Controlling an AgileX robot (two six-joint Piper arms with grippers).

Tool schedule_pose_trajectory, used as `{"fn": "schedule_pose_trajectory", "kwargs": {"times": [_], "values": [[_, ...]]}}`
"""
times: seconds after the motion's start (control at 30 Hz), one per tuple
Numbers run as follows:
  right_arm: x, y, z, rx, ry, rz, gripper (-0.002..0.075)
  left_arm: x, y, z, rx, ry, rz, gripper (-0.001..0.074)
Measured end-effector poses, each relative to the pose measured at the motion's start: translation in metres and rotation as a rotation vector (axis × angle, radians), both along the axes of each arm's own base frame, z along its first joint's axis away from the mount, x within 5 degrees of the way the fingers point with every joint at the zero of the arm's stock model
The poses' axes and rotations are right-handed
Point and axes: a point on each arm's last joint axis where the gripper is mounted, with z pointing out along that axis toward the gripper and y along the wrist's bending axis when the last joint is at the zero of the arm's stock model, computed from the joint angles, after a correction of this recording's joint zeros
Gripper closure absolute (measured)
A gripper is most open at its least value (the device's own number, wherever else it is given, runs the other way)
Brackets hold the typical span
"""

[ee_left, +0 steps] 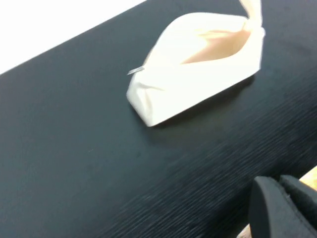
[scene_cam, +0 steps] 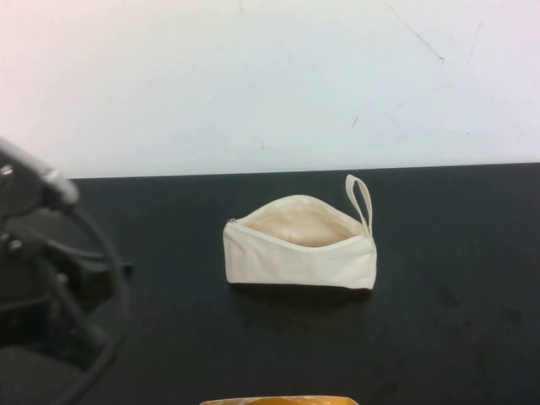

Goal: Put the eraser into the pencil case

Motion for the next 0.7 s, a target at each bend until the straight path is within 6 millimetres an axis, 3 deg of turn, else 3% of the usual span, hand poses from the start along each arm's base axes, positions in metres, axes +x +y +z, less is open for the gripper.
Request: {"fn": "schedule_pose_trajectory", "kwargs": {"times": [0.2, 0.3, 0.47, 0.7], "values": [[0.0, 0.0, 0.0, 0.0, 0.0, 0.0, 0.0727, -0.014, 0.019, 0.009, 0.083, -0.085, 0.081, 0.0735], [0.0, 0.0, 0.0, 0.0, 0.0, 0.0, 0.0727, -0.018, 0.027, 0.002, 0.096, -0.152, 0.137, 0.0735], [0.0, 0.0, 0.0, 0.0, 0.0, 0.0, 0.0727, -0.034, 0.041, -0.028, -0.03, -0.29, 0.252, 0.0735], [0.0, 0.0, 0.0, 0.0, 0.0, 0.0, 0.0727, -0.062, 0.067, -0.089, -0.13, -0.423, 0.441, 0.0735]]}}
